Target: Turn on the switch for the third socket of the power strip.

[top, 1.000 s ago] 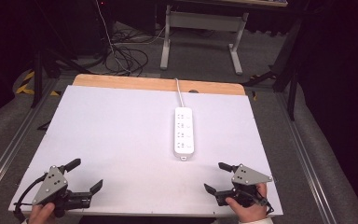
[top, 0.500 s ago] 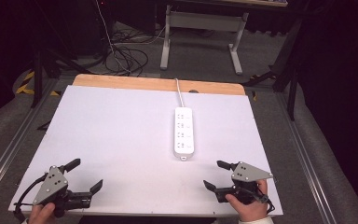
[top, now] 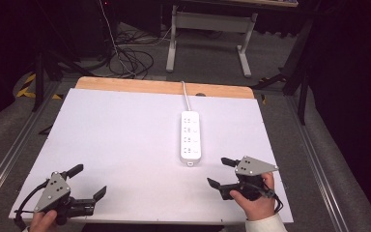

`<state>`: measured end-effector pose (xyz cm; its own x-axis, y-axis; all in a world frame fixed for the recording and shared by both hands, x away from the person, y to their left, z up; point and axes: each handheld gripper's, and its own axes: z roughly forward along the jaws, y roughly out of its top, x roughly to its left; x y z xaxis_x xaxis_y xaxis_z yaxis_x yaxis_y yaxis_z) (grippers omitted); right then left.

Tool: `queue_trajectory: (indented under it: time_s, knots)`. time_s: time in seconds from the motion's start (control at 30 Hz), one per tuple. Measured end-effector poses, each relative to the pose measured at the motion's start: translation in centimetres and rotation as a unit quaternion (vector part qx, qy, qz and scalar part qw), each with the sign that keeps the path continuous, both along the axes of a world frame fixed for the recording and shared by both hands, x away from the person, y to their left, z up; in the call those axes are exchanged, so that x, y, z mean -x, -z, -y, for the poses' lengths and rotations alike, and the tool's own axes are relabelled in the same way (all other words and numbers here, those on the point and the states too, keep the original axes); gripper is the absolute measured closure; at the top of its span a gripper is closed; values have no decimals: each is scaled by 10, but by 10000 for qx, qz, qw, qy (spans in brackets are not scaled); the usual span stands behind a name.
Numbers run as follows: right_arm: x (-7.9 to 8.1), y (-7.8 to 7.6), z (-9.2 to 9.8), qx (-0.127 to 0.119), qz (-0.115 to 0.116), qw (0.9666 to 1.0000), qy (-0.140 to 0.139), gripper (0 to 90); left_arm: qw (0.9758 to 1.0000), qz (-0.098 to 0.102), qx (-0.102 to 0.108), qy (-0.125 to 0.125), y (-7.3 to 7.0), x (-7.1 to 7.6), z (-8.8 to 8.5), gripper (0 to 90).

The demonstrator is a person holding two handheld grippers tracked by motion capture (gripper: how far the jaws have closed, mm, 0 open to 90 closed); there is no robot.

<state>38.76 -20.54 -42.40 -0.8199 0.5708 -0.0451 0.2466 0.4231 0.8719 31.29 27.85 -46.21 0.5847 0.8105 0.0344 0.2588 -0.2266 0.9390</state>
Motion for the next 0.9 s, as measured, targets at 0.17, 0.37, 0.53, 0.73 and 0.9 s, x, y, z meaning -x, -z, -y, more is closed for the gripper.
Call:
queue_trajectory:
  time_s: [0.17, 0.37, 0.53, 0.73, 0.9]
  knots:
    - [-6, -10, -5, 7, 48, 10000, -38, 197, 10000, -6, 4, 10, 0, 0, 0, 17]
    - [-11, -21, -9, 62, 129, 9999, -68, 195, 10000, 3, 9, 1, 0, 0, 0, 17]
    - [-15, -26, -8, 16, 139, 9999, -27, 195, 10000, -5, -1, 11, 0, 0, 0, 18]
    - [-23, -36, -12, 186, 155, 9997, -71, 237, 10000, -22, -5, -12, 1, 0, 1, 17]
    - [-36, -42, -20, 385, 205, 9990, 70, 270, 10000, -20, -21, -37, 1, 2, 0, 18]
